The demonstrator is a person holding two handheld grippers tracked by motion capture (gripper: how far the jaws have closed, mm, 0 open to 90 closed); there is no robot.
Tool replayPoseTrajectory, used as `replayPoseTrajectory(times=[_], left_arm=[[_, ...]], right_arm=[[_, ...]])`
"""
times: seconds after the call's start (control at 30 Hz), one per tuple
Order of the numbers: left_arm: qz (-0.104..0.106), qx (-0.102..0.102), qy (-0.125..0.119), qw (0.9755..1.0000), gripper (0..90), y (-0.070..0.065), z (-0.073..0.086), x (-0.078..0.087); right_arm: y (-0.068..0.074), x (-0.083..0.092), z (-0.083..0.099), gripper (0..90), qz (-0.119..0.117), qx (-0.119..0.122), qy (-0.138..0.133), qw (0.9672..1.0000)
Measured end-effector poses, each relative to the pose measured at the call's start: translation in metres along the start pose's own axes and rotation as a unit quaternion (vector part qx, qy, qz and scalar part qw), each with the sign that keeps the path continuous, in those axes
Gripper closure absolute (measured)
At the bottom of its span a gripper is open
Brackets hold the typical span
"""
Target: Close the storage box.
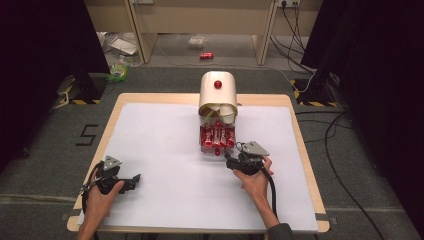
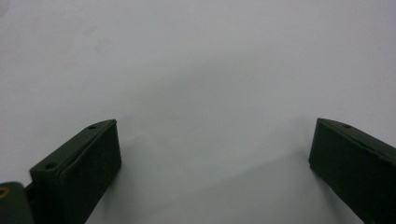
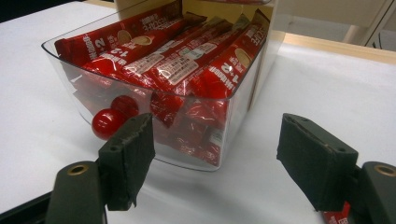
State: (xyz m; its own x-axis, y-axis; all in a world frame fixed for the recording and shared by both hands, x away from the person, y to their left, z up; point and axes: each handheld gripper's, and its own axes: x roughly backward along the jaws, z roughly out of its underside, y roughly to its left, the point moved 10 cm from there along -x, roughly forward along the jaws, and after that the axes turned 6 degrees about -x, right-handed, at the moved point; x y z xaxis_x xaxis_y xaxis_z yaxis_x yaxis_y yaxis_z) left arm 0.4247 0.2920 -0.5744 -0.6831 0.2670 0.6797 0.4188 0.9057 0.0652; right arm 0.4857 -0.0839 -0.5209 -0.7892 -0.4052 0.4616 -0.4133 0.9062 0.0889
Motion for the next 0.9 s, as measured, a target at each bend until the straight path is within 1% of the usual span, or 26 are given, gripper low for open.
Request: replayPoseTrajectory(times=[0.03,0.27,0.43,0.6,0.9], left_arm=[[0.000,0.000,0.000,1.0000,1.5,0.000,0.000,0.000],[0.000,0.000,0.000,1.0000,1.5,0.000,0.000,0.000],[0.000,0.000,0.000,1.0000,1.5,0.000,0.000,0.000],[0.000,0.000,0.000,1.0000,1.5,0.000,0.000,0.000],[0.000,0.000,0.000,1.0000,1.5,0.000,0.000,0.000]], right_arm=[[0.000,0.000,0.000,27.8,0.001,-0.003,0.001,1.0000],[-0.003,-0.006,-0.004,27.8,0.004,0.003,-0.003,1.0000],[-0.004,-0.010,-0.005,28.1,0.005,-0.002,-0.004,1.0000],[-0.005,-0.011,-0.007,28.0,0.006,0.001,-0.003,1.0000],[-0.006,-0.017,-0.011,28.0,0.008,-0.002,-0.005,1.0000]])
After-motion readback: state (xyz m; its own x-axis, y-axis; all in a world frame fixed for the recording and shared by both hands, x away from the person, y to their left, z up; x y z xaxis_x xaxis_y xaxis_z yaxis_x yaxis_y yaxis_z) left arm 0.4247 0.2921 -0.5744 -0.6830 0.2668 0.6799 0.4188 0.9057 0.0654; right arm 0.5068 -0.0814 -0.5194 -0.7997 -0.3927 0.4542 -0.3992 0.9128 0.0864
